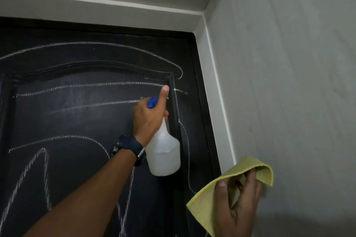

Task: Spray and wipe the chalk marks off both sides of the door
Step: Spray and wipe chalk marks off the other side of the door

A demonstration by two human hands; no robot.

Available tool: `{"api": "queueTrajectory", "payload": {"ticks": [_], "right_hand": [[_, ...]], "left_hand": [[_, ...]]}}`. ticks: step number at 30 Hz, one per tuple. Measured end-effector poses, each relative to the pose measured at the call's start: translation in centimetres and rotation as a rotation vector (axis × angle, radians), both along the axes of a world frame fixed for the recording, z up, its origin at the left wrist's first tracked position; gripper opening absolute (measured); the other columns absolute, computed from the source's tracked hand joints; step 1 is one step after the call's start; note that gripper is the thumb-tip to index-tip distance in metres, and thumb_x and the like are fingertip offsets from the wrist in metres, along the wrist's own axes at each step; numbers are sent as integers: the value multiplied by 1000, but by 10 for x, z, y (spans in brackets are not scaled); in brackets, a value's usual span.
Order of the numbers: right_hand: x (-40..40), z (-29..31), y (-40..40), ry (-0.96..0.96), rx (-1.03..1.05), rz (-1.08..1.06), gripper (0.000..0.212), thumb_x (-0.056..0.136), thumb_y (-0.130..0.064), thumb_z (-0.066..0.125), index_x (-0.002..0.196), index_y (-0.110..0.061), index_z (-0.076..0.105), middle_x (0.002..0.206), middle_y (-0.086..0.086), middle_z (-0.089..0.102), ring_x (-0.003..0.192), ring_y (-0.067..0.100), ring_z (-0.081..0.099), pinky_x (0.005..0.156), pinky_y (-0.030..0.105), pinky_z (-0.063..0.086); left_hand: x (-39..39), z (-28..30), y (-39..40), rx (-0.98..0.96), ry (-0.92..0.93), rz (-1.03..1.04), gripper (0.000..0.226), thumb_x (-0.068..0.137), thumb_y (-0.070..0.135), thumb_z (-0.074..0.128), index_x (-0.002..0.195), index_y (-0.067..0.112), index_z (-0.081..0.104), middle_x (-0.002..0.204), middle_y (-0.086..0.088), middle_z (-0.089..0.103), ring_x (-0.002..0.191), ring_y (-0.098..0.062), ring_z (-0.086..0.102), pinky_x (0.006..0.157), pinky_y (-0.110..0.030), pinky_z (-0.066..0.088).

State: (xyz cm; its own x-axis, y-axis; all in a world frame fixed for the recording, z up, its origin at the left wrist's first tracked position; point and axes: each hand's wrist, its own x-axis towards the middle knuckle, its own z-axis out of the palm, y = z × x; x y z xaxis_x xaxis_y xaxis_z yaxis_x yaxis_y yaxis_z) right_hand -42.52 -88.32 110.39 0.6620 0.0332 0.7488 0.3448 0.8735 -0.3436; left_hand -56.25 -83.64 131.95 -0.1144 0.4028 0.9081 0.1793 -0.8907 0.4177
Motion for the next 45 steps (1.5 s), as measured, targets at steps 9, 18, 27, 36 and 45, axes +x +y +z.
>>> {"api": "queueTrajectory", "payload": {"ticks": [9, 18, 27, 36, 45], "right_hand": [[17, 34, 41, -83, 17, -10, 81, 78, -53, 59, 152, -49, 26, 151, -2, 35, 138, 20, 42, 108, 36, 42], [23, 140, 108, -266, 60, -155, 76, 94, -52, 46, 158, -20, 20, 148, -19, 23, 140, -3, 23, 112, 42, 28], [-3, 257, 264, -581, -507, -532, 61, 103, -55, 25, 154, -21, 31, 169, 3, -11, 154, 33, -2, 119, 65, 1], [6, 455, 276, -543, -425, -652, 69, 100, -65, 21, 156, -26, 31, 169, 1, 4, 154, 32, 2, 118, 67, 4], [21, 364, 284, -671, -351, -809, 64, 98, -64, 16, 159, -42, 15, 169, -2, 5, 154, 30, 7, 117, 62, 14]], "left_hand": [[6, 44, 11, 26, -22, 83, 66, 77, 74, 61, 97, 11, 55, 72, -12, 66, 56, -19, 68, 54, -28, 57], [-12, 107, 28, 164, 87, 141, 60, 83, 75, 48, 93, 16, 55, 78, -9, 69, 58, -20, 70, 64, -42, 61], [-48, 148, 74, 34, 16, 89, 78, 86, 79, 38, 107, 7, 61, 95, -22, 71, 61, -21, 67, 59, -33, 61], [-70, 168, 131, 103, 114, 29, 77, 82, 81, 46, 87, 7, 67, 72, -13, 71, 55, -24, 70, 59, -40, 61], [-62, 205, 113, 154, 145, -46, 70, 86, 76, 47, 78, 9, 62, 74, -12, 69, 55, -24, 67, 59, -35, 58]]}}
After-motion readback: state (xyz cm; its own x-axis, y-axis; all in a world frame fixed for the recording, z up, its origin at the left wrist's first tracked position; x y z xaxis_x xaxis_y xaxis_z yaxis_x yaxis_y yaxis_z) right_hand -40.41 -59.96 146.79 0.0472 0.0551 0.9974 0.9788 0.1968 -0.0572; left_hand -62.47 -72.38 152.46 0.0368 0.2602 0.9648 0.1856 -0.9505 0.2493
